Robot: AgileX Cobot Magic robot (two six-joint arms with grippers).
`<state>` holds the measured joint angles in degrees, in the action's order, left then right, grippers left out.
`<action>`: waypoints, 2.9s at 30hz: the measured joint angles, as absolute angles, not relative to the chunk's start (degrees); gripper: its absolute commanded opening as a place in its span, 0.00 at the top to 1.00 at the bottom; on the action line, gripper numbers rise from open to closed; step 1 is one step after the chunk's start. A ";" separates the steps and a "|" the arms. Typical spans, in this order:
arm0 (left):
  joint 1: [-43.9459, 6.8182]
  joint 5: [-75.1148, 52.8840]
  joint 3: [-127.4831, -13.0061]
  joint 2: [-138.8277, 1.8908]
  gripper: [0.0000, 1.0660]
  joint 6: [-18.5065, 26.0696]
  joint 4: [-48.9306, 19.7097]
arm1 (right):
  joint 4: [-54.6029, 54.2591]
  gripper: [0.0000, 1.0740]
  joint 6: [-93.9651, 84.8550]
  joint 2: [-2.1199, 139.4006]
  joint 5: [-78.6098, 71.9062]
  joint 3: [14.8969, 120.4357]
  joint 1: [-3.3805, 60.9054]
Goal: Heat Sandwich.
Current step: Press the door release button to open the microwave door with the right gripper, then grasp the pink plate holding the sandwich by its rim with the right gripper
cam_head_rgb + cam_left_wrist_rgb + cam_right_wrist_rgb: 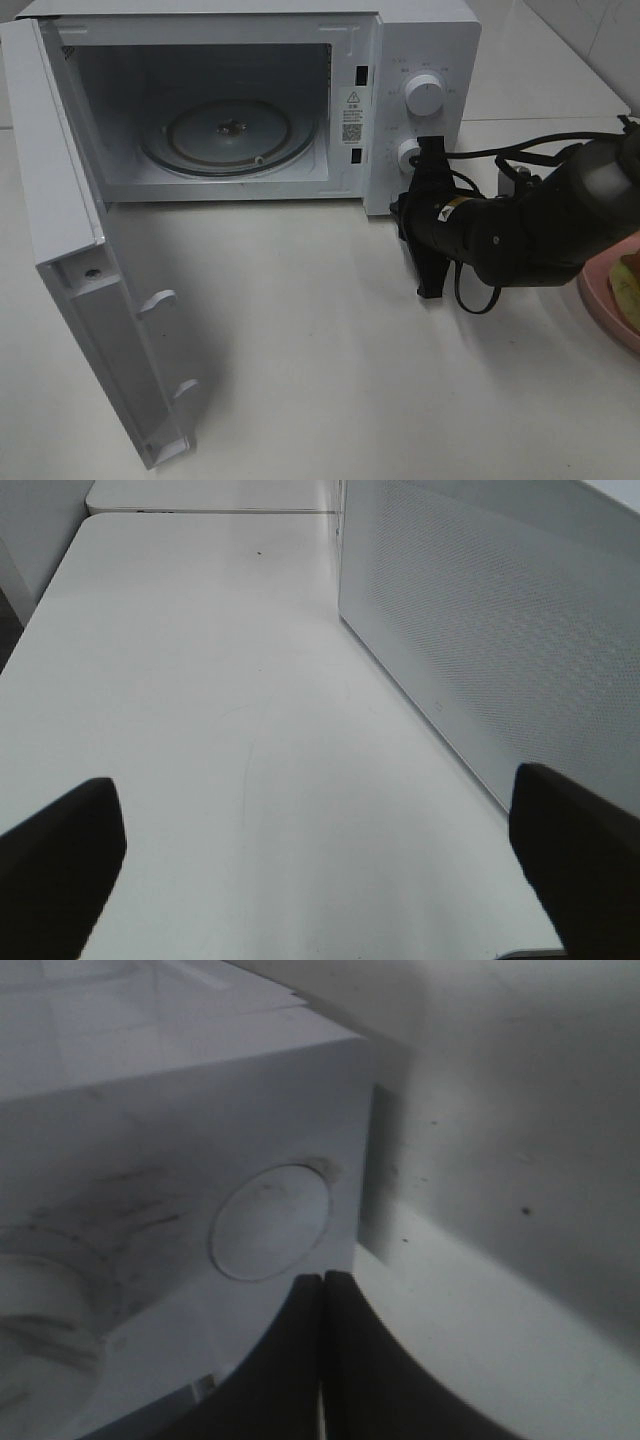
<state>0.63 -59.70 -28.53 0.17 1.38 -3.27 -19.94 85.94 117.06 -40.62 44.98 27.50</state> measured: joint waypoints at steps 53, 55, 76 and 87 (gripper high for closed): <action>0.63 -59.70 -28.53 0.17 0.06 1.38 -3.27 | 0.52 0.87 21.20 84.97 19.71 36.04 27.44; 0.63 -59.70 -28.53 0.17 0.06 1.38 -3.27 | 0.52 0.82 17.13 84.22 23.55 36.04 27.44; 0.63 -59.70 -28.53 0.17 0.06 1.38 -3.27 | 2.69 0.10 6.36 83.14 40.85 46.64 27.22; 0.63 -59.70 -28.53 0.17 0.06 1.38 -3.27 | 4.18 0.13 4.47 83.14 44.98 48.64 17.93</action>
<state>0.63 -59.70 -28.53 0.17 1.38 -3.27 4.18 4.47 83.14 44.98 48.64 17.93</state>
